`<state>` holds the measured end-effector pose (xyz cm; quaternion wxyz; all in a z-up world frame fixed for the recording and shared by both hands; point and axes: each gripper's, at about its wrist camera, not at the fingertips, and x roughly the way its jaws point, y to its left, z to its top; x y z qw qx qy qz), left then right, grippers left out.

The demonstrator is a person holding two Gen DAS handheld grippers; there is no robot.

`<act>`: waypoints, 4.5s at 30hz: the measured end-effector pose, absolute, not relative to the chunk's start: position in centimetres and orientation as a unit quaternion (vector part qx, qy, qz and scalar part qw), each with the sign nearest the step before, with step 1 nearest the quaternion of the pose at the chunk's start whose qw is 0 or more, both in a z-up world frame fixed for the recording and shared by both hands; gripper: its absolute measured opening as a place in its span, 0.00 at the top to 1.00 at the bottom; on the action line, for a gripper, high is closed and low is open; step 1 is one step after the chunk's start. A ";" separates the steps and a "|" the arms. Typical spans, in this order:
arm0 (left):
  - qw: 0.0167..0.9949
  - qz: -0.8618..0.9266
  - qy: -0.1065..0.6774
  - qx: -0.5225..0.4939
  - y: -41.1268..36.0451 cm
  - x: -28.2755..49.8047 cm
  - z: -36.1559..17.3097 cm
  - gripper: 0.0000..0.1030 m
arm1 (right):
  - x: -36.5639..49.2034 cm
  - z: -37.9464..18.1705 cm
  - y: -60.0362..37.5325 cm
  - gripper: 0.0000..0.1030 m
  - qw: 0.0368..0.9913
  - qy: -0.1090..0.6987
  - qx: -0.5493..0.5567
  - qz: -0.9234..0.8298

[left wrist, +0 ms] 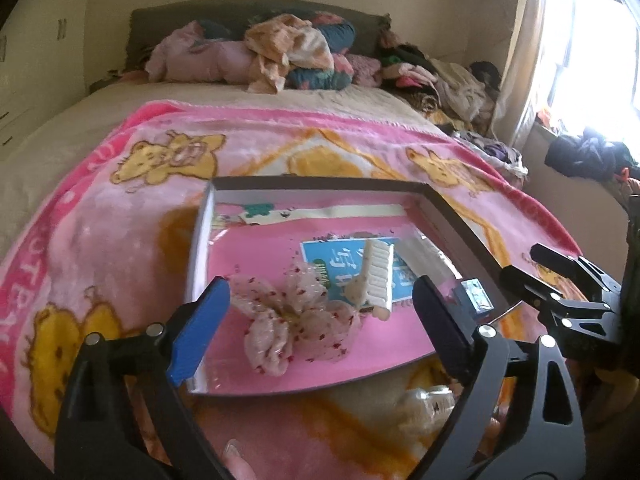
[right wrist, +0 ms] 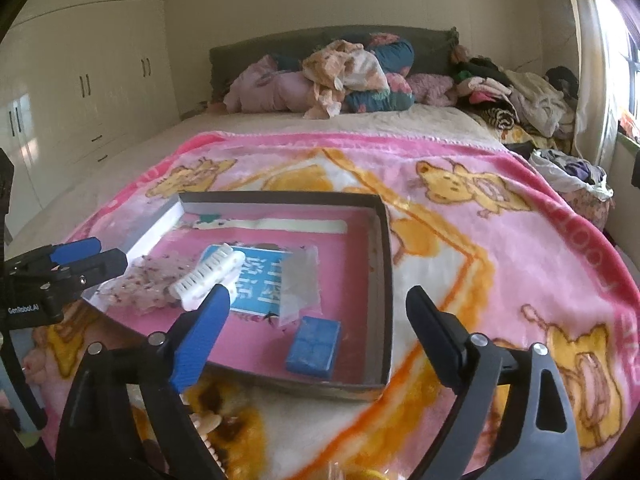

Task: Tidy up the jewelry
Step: 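Withdraw both open grippers from the tray toward the remaining jewelry, then grasp the brown claw clip with the left gripper while the right grasps the yellow rings bag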

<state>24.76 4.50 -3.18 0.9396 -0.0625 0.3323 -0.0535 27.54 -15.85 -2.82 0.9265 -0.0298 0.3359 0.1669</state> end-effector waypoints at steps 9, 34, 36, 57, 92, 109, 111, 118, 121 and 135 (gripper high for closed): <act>0.946 -0.031 0.313 -0.078 6.6 21.2 -2.0 0.11 | 25.0 -0.9 -14.3 0.13 0.931 0.312 -0.040 0.187; 0.960 -0.008 0.271 -0.072 8.7 14.1 -0.1 0.11 | 17.6 2.9 -12.7 0.10 0.940 0.257 -0.044 0.220; 0.960 -0.009 0.270 -0.071 8.7 13.7 -0.1 0.11 | 17.1 3.0 -12.7 0.10 0.939 0.258 -0.043 0.224; 0.960 -0.052 0.272 -0.040 5.0 10.4 -1.1 0.11 | 12.7 1.3 -16.1 0.10 0.941 0.276 -0.034 0.195; 0.901 -0.214 0.377 0.027 -7.4 9.4 -6.9 0.17 | 13.2 -5.2 -25.4 0.11 0.919 0.373 -0.016 0.123; 0.877 -0.120 0.465 -0.015 -9.5 15.1 -11.6 0.17 | 19.2 -8.5 -23.8 0.34 0.872 0.445 0.010 0.203; 0.881 -0.113 0.459 -0.007 -9.9 15.2 -11.6 0.18 | 19.8 -8.9 -23.3 0.40 0.871 0.448 -0.001 0.201; 0.890 -0.090 0.446 0.016 -10.2 15.4 -11.6 0.49 | 19.9 -9.0 -23.7 0.65 0.880 0.433 0.018 0.196; 0.895 -0.092 0.435 0.031 -10.5 15.3 -11.4 0.78 | 19.6 -8.6 -24.3 0.67 0.887 0.421 0.028 0.189; 0.896 -0.106 0.430 0.014 -9.1 14.8 -10.1 0.96 | 18.4 -6.6 -25.7 0.67 0.906 0.381 0.052 0.176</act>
